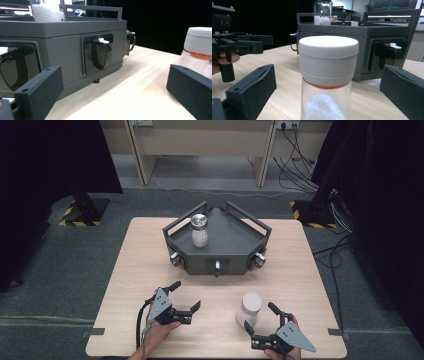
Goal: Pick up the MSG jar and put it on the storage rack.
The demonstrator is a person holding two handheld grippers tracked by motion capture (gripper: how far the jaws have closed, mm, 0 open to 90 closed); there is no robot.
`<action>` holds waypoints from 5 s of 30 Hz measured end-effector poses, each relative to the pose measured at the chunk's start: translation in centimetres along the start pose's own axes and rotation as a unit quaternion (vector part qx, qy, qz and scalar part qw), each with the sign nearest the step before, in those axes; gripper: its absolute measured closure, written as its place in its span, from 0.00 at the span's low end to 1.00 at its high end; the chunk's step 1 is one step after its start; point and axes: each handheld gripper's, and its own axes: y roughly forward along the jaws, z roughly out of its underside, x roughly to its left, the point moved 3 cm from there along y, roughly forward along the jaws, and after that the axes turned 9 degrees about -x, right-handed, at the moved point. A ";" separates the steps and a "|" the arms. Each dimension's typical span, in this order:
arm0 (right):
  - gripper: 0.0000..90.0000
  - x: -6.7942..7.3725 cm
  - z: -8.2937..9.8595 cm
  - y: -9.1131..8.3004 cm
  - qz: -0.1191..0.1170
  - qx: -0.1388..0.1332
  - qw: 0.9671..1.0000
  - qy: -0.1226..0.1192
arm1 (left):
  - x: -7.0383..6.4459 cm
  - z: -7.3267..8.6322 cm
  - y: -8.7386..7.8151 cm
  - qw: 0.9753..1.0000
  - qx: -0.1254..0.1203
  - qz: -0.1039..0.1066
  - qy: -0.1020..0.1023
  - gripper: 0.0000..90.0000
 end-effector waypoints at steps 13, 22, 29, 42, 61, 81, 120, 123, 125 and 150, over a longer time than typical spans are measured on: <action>0.10 -0.1 0.0 1.8 -0.001 0.014 1.000 -0.005 | 0.0 0.0 0.1 1.000 0.002 0.001 0.000 0.01; 0.23 -0.1 -0.1 2.9 -0.010 0.031 0.999 -0.016 | 0.0 0.0 0.0 1.000 0.001 0.000 0.000 0.01; 0.34 -0.1 -0.2 3.3 -0.005 0.037 0.999 -0.016 | 0.0 0.0 0.0 1.000 0.002 0.001 0.001 0.01; 0.39 -0.1 -0.3 3.2 -0.002 0.038 0.999 -0.016 | 0.0 0.0 0.1 1.000 0.003 0.001 0.000 0.01; 0.39 -0.1 -2.5 3.1 -0.004 0.040 0.999 -0.011 | 0.1 0.0 0.0 1.000 0.001 -0.002 -0.001 0.01; 0.39 -0.3 -8.1 7.7 -0.037 0.030 0.999 -0.015 | 0.1 0.0 0.0 1.000 0.001 -0.004 -0.001 0.01; 0.39 -2.4 -16.1 21.6 0.006 0.046 0.999 -0.025 | 0.1 0.0 0.0 1.000 0.000 -0.001 -0.002 0.01; 0.39 -2.5 -16.0 22.6 0.012 0.050 0.998 -0.023 | 0.1 0.0 -0.1 1.000 -0.001 -0.001 -0.003 0.01; 0.39 -2.5 -15.9 23.2 0.016 0.053 0.998 -0.024 | 0.2 0.0 -0.1 1.000 -0.001 -0.001 -0.003 0.01; 0.39 -3.9 -13.4 27.8 0.049 0.083 0.995 -0.031 | 0.2 0.0 0.0 1.000 -0.001 0.000 -0.003 0.01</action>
